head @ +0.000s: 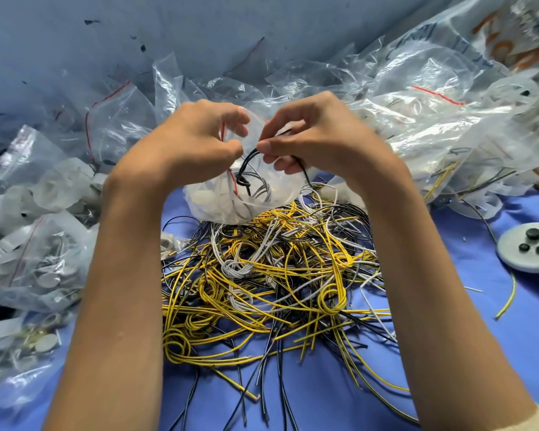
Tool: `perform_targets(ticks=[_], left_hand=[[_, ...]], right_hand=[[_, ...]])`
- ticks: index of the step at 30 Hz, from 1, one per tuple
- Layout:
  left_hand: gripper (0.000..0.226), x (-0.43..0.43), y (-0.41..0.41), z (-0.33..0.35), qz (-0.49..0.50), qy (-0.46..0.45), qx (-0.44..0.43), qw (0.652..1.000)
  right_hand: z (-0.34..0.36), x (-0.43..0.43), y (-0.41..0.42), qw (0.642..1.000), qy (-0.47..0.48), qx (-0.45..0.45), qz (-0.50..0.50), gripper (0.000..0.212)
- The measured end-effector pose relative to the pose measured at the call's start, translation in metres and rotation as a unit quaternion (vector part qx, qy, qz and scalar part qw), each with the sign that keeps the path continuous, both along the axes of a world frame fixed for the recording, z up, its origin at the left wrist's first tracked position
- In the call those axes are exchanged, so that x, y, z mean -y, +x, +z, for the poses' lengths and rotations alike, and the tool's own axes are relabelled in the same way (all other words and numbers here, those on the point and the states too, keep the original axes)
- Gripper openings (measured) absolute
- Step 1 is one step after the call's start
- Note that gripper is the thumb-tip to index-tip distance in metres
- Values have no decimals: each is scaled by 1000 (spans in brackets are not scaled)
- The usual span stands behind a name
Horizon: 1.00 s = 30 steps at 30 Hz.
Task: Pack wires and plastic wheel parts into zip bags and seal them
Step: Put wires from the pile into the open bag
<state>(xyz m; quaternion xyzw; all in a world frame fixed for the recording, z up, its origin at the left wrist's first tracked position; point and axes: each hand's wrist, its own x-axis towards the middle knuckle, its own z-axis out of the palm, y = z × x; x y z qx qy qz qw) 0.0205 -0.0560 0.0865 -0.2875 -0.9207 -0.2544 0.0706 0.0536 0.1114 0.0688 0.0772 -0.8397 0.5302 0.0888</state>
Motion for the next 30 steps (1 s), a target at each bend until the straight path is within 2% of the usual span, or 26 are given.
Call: perform_targets(ticks=[5,11,16,19,24,27,30], left_hand=[[40,0,2,1,-3,-11,-12,1000],[39,0,5,1,-6,-11,3,1000],[36,2,13,6,-52,-51,5,997],[36,6,15,10,-60,-50,3,997],[42,9,18,13,-57,-34,19,998],[42,6,20,12,-48,-38,13,998],[43,5,18,13,-42,-38,15,998]], right_hand=[[-5,5,-4,999,42,12,12,12],[-9,16,-4,981,191,-14,-23,9],[-9,25,-7,985,142,-84,-57,10],[-14,32,-9,982,140,-118,-40,10],[-31,42,-12,948,314,-46,32,18],[-31,42,-13,944,326,-41,28,21],[-30,39,-14,940,335,-60,9,16]])
